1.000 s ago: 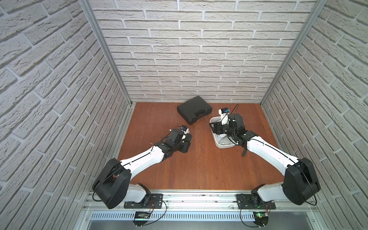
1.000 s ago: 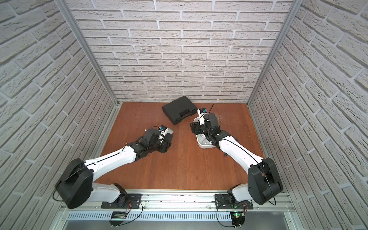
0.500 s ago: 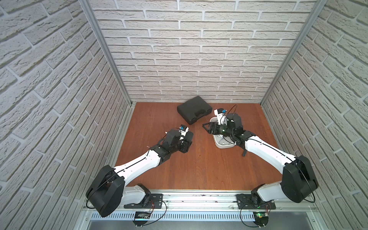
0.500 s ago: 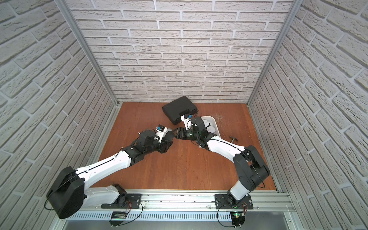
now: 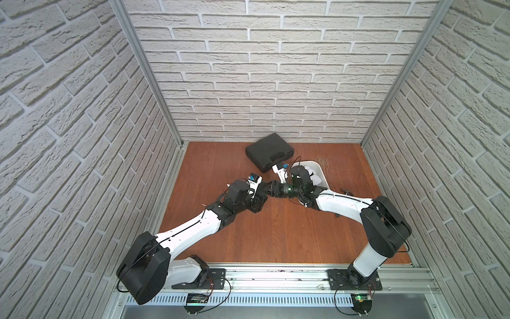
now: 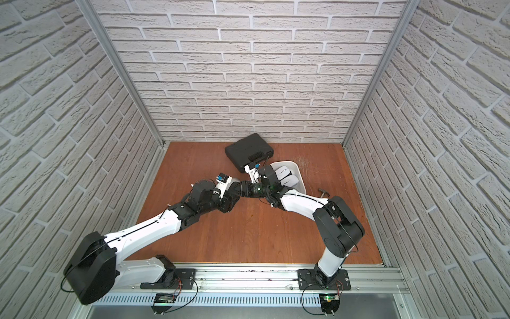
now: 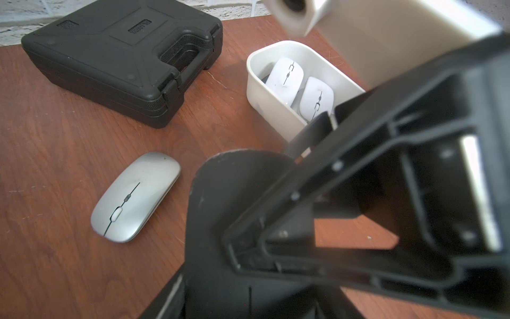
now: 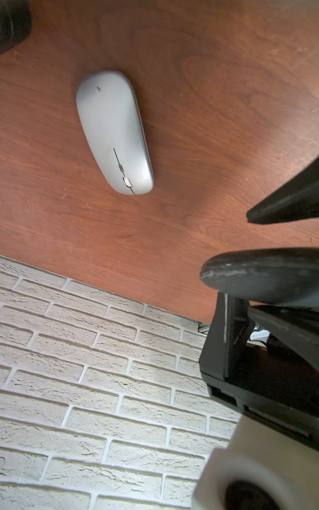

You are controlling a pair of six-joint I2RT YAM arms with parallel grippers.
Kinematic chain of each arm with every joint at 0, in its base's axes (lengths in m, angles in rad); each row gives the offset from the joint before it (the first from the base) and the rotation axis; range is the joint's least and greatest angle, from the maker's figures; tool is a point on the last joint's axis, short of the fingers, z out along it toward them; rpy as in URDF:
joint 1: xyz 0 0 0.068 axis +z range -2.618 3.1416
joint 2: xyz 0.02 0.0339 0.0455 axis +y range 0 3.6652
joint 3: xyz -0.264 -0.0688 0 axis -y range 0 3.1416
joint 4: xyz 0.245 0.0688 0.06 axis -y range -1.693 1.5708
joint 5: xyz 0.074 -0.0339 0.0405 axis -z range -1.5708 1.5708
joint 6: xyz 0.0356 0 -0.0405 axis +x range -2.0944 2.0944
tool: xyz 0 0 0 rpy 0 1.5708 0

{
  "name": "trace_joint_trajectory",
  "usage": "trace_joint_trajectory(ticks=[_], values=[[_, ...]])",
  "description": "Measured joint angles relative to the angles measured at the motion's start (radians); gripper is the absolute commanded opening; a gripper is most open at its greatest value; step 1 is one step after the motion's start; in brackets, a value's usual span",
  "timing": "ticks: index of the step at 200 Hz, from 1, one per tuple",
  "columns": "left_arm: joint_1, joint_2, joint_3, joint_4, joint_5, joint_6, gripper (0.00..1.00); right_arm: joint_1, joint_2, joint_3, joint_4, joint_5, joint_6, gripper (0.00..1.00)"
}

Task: Put the mouse in the storage box
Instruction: Pick up the mouse from the center of the board, then place the mouse in the storage box.

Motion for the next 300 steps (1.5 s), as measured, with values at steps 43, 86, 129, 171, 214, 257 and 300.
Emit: trace_joint_trajectory(ticks=[43,86,129,171,214,257,300], values=[[0.000,-0.008,-0.007,0.014,0.014,0.000,0.62,0.040,0.081,0.002,0.075,-0.043,0.076,0.48],[0.000,-0.008,-0.011,0.014,0.013,0.000,0.63,0.054,0.113,0.013,0.134,-0.074,0.136,0.27],[0.000,-0.018,-0.012,0.013,0.000,-0.006,0.98,0.055,0.127,0.016,0.161,-0.080,0.166,0.18],[0.000,-0.086,-0.025,0.007,-0.041,-0.005,0.98,0.006,0.125,0.021,0.155,-0.072,0.154,0.16],[0.006,-0.172,-0.060,-0.009,-0.085,-0.006,0.98,-0.256,0.004,-0.065,0.117,-0.033,0.110,0.15],[0.028,-0.176,-0.077,-0.031,-0.101,-0.008,0.98,-0.478,-0.186,-0.138,-0.056,0.130,0.002,0.13],[0.039,-0.158,-0.077,-0.034,-0.100,-0.009,0.98,-0.485,-0.219,-0.196,-0.127,0.208,-0.041,0.13]])
